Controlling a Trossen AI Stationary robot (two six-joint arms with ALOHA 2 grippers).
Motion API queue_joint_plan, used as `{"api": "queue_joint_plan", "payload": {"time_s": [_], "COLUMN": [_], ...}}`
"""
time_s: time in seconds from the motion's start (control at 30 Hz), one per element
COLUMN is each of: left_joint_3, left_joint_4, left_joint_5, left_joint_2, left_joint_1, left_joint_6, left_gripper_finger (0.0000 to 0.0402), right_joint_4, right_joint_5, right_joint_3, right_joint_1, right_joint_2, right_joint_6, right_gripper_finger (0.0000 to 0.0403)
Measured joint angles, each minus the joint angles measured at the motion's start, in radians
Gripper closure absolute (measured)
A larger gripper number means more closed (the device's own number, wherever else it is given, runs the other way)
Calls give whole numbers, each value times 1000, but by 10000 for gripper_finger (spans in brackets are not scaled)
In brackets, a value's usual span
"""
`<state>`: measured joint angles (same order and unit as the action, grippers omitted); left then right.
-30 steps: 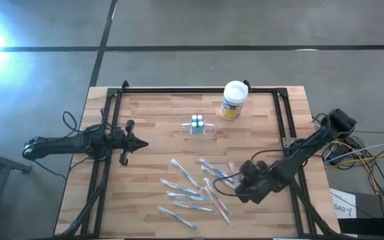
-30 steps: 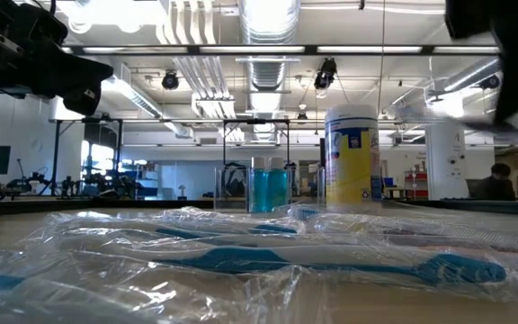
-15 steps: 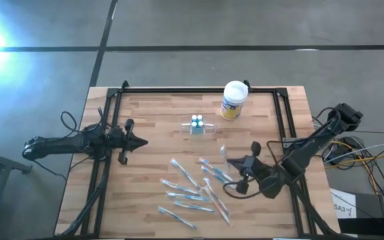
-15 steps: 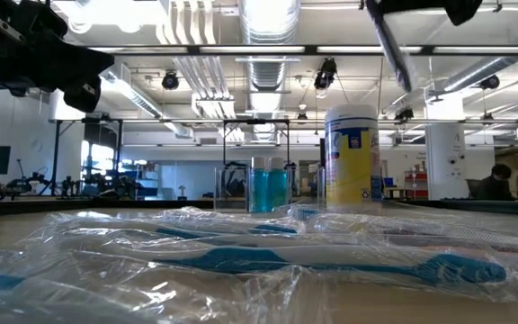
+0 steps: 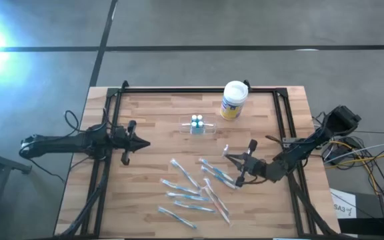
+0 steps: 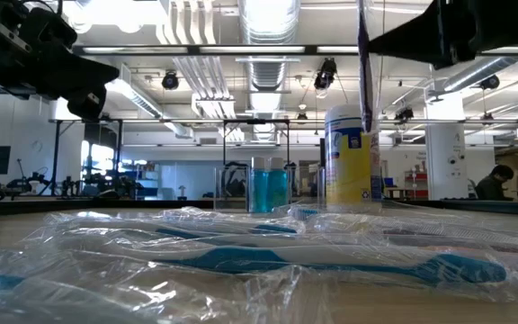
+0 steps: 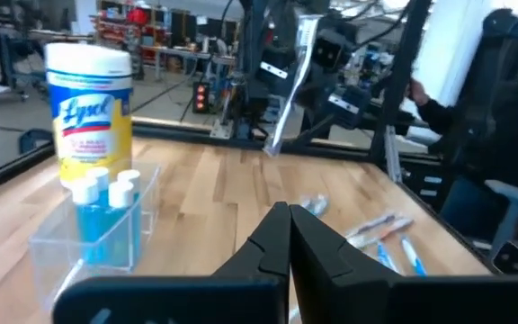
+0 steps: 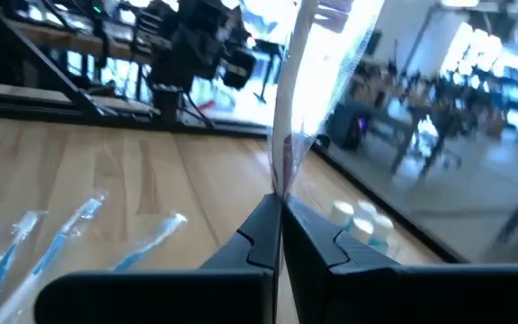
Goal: Pick & Place toothbrushing station
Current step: Put the violet toothbrush into the transparent organizer
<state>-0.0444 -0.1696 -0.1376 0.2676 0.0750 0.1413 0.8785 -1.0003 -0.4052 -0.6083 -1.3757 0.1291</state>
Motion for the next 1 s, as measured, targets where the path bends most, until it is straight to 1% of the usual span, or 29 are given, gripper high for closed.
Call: {"api": "queue_joint_plan", "payload": {"time_s": [0.1, 0.23, 0.37, 0.43, 0.53, 0.67, 0.73, 0.83, 0.9, 1.0], "left_joint_3": [0, -8, -92, -148, -237, -353, -418, -502, -557, -642], "left_joint_4": [-111, -280, -290, -291, -291, -277, -299, -283, -280, -292], "left_joint_5": [-8, -8, -7, -8, -7, -12, -14, -11, -11, -11], "left_joint_2": [69, 179, 306, 376, 484, 630, 698, 803, 862, 945], "left_joint_1": [-1, -1, -1, -1, -5, -12, -13, -12, -12, -12], "left_joint_6": [6, 7, -37, -63, -101, -145, -156, -156, -150, -143], "left_gripper_finger": [398, 391, 374, 359, 329, 278, 252, 225, 215, 212], "right_joint_4": [99, 97, 74, 41, 2, -64, -71, -71, -68, -61], "right_joint_5": [7, 11, 93, 108, 147, 243, 244, 242, 241, 241], "right_joint_3": [13, -19, -64, -84, -110, -129, -130, -132, -131, -131], "right_joint_1": [17, 55, 85, 108, 151, 201, 214, 227, 236, 244], "right_joint_2": [-36, -68, -67, -64, -46, -37, -40, -47, -47, -47], "right_joint_6": [72, 131, 187, 216, 245, 195, 188, 193, 192, 199], "right_gripper_finger": [395, 395, 395, 395, 395, 395, 395, 395, 395, 395]}}
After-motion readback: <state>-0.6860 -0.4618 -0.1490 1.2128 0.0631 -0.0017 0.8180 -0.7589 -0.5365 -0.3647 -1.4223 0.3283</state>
